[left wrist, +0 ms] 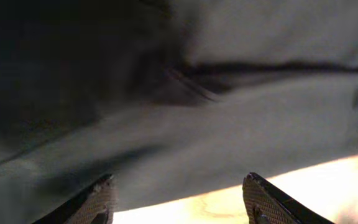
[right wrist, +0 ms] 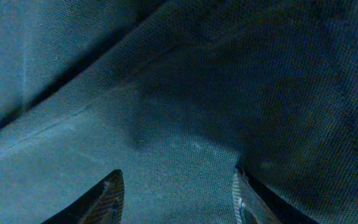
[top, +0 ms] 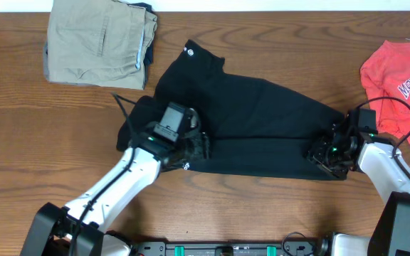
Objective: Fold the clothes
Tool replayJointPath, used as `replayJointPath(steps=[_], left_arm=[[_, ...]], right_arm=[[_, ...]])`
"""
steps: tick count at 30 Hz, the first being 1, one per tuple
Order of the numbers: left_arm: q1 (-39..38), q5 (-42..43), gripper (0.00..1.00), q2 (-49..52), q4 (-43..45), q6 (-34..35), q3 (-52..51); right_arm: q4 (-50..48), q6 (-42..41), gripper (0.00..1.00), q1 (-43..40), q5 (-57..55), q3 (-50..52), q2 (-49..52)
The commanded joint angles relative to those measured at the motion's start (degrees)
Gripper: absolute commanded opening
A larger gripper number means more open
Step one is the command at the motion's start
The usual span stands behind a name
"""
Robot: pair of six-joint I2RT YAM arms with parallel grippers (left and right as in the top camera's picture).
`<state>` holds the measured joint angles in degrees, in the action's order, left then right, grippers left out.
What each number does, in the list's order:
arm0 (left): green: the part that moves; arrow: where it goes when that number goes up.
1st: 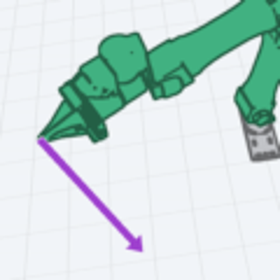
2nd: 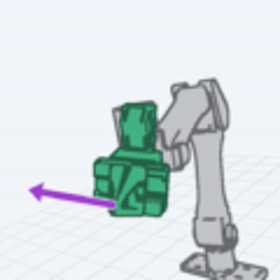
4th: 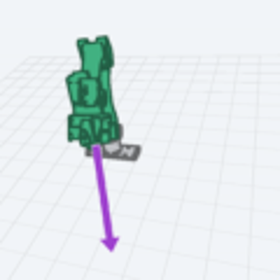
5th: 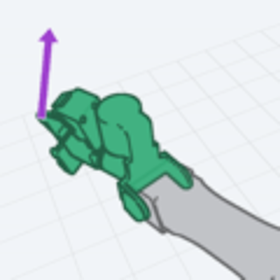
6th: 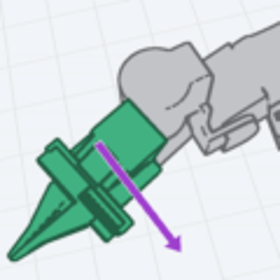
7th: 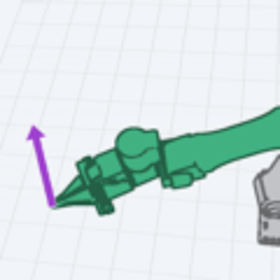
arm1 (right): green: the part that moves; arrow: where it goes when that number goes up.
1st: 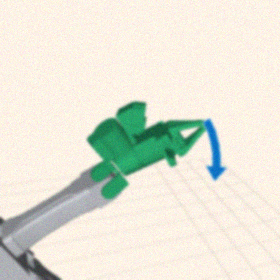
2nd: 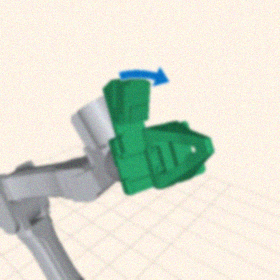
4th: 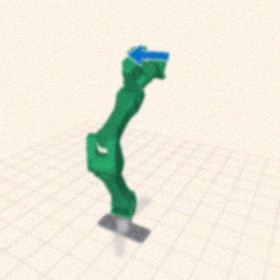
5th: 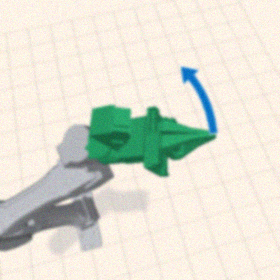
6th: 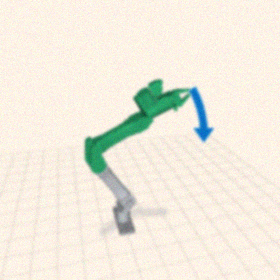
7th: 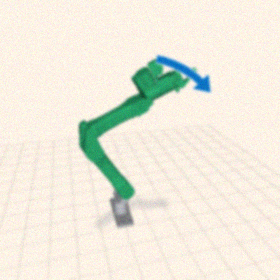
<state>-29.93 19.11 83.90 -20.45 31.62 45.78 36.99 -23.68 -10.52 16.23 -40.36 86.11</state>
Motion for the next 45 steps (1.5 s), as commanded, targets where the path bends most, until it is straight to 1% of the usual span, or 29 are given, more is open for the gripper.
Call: replayJointPath(steps=[1,3,5,8,11,13,14,19,20,22,27,32,37,38,39,41,42,45], left_arm=[[-2.8,-0.28,0.67,2.58,1.29,0.68,0.0],[-3.78,-0.28,0.66,4.55,2.71,1.7,0.0],[-4.17,-0.26,0.58,7.08,4.24,2.6,0.0],[-4.17,-0.22,0.41,9.86,6.38,3.39,0.0],[-4.17,-0.24,0.26,11.82,10.27,3.39,0.0],[-4.17,-0.26,0.2,12.52,12.87,3.39,0.0],[-4.17,-0.26,0.19,12.87,14.23,3.39,0.0],[-4.15,-0.33,0.19,14.64,17.46,3.67,0.0],[-4.15,-0.33,0.15,15.15,17.9,3.67,0.0],[-4.11,-0.76,0.15,16.13,18.91,3.65,0.0],[-3.82,-5.22,0.15,17.86,23.1,3.67,0.0],[-3.72,-9.18,0.16,17.92,28.39,3.63,0.0],[-3.74,-12.07,0.16,17.92,31.36,3.63,0.0],[-3.74,-12.07,0.25,17.9,31.54,3.63,0.0],[-3.74,-12.07,0.36,17.84,31.52,3.63,0.0],[-3.74,-12.07,0.47,17.07,30.99,3.58,0.0],[-3.72,-12.07,0.49,16.37,30.58,3.56,0.0],[-3.74,-12.09,0.5,12.68,28.79,3.15,0.0]], right_arm=[[-0.13,-1.57,0.54,0.37,0.09,0.33,-0.31],[-0.13,-1.57,0.5,0.37,0.09,0.33,-0.31],[-0.07,-1.57,0.44,0.37,0.09,0.35,-0.31],[-0.07,-1.57,0.33,0.37,0.09,0.35,-0.31],[-0.09,-1.62,0.25,0.42,0.11,0.35,-0.31],[-0.04,-1.62,0.21,0.44,0.11,0.35,-0.31],[0.04,-1.62,0.2,0.42,0.09,0.39,-0.28],[-0.02,-1.62,0.18,0.42,0.09,1.44,-0.26],[-0.15,-1.62,0.18,0.42,0.09,1.81,-0.26],[-0.48,-1.62,0.19,0.42,0.07,2.49,-0.26],[-0.85,-1.62,0.2,0.42,0.09,3.3,-0.26],[-1.01,-1.6,0.2,0.42,0.09,3.3,-0.26],[-0.98,-1.6,0.2,0.42,0.09,3.3,-0.26],[-0.98,-1.6,0.2,0.42,0.09,3.3,-0.26],[-0.96,-1.6,0.21,0.42,0.09,3.3,-0.26],[-0.79,-1.57,0.21,0.42,0.09,3.3,-0.26],[-0.76,-1.57,0.21,0.42,0.09,3.3,-0.26],[-0.81,-1.55,0.23,0.42,0.09,3.3,-0.26]])
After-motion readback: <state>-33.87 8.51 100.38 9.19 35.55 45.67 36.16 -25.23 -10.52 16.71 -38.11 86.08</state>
